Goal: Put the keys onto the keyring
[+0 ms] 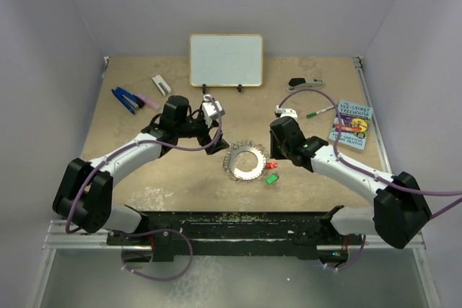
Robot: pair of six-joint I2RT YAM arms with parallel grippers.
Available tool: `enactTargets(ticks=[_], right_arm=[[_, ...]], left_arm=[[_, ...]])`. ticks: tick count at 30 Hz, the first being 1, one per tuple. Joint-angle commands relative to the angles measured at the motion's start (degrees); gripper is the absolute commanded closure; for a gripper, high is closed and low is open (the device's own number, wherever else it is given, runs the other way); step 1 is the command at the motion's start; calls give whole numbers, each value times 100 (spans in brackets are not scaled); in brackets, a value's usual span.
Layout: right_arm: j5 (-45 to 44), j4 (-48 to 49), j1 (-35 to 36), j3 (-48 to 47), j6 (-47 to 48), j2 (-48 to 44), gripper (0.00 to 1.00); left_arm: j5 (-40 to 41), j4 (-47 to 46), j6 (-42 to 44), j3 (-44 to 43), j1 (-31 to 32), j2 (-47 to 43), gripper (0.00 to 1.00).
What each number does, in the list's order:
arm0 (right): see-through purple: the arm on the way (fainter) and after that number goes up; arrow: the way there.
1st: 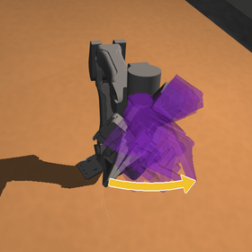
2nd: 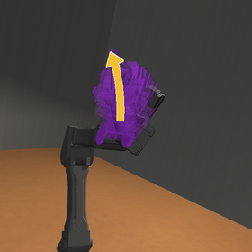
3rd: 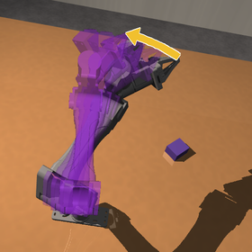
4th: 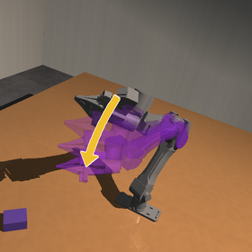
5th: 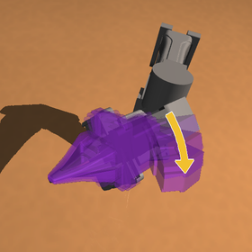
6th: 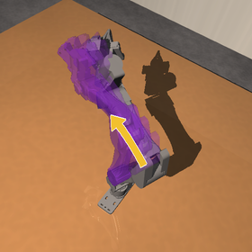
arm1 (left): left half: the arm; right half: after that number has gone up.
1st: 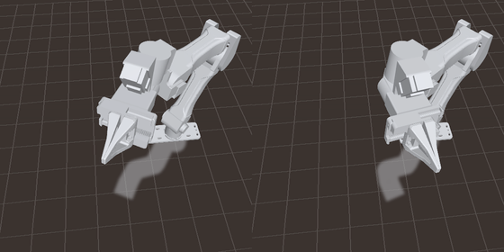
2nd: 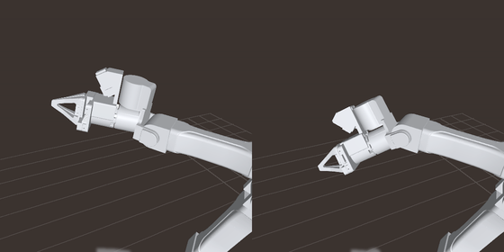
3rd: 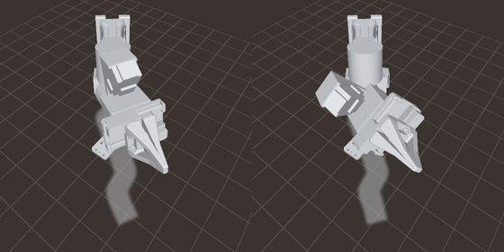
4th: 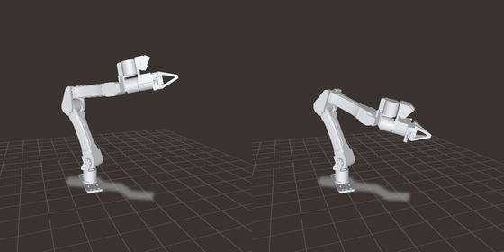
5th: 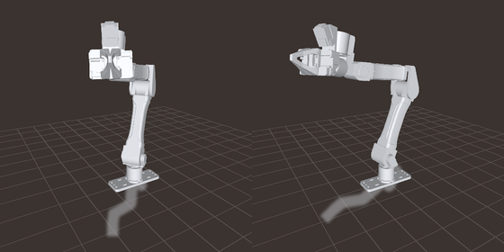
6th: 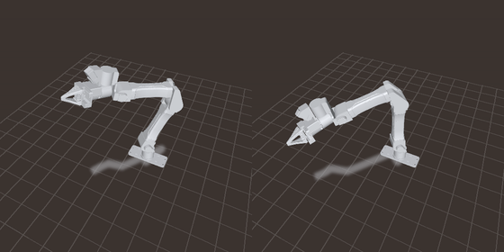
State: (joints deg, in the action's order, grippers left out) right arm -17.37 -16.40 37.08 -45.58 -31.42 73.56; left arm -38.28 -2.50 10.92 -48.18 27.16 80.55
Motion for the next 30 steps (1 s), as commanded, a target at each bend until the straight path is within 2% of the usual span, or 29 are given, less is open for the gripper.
enactTargets(ticks=[1, 13, 22, 30], right_arm=[[381, 359, 16, 223, -191, -87, 73], [894, 456, 305, 558, -501, -54, 78], [823, 492, 563, 708, -682, 80, 82], [593, 477, 595, 674, -686, 174, 82]], left_arm=[[-332, -196, -65, -63, 35, 111, 3], [-259, -59, 36, -93, 35, 74, 2], [-232, 103, 103, -153, 35, 83, 2], [-239, 171, 130, -176, 26, 84, 2]])
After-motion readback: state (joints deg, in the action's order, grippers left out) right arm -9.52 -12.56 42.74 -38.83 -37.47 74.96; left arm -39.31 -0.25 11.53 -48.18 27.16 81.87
